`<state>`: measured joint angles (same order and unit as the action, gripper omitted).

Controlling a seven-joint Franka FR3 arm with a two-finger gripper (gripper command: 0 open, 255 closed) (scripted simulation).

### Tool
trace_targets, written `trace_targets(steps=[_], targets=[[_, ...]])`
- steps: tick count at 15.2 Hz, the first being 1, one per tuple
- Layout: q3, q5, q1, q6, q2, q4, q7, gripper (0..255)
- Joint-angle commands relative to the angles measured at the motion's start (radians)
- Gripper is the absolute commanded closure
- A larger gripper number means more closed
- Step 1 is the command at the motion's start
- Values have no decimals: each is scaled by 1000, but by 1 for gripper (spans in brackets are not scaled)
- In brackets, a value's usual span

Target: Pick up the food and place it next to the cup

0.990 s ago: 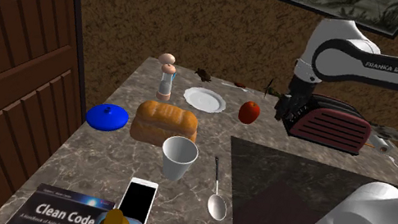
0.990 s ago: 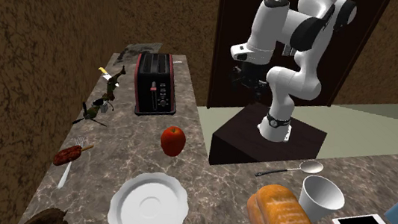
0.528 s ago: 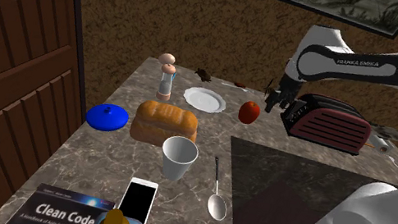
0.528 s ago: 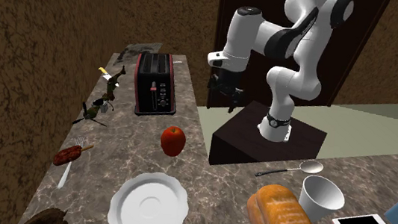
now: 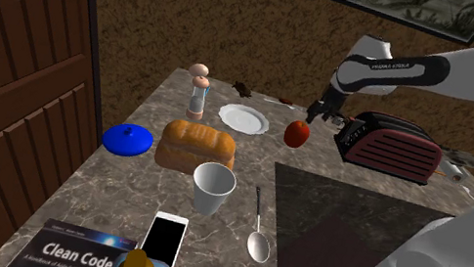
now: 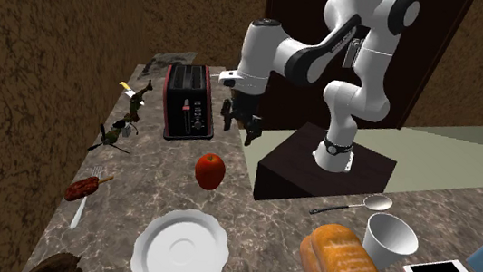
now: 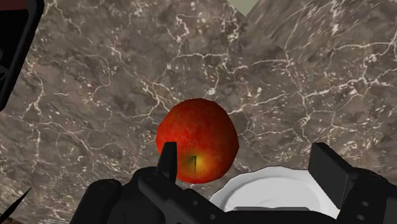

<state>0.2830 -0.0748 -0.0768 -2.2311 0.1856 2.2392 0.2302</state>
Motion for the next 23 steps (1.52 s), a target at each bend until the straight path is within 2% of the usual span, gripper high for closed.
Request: trace_targets(steps=[1, 4, 12, 19, 20, 23], targets=[[25, 45, -1, -50, -79, -52, 47, 0], [47, 120, -7, -96, -179, -131, 113, 0], [44, 158, -11, -184, -251, -111, 139, 0], [44, 158, -11, -184, -251, -111, 139, 0], [44, 158, -11, -184, -251, -111, 139, 255], [44, 158, -11, -184, -251, -111, 139, 255]])
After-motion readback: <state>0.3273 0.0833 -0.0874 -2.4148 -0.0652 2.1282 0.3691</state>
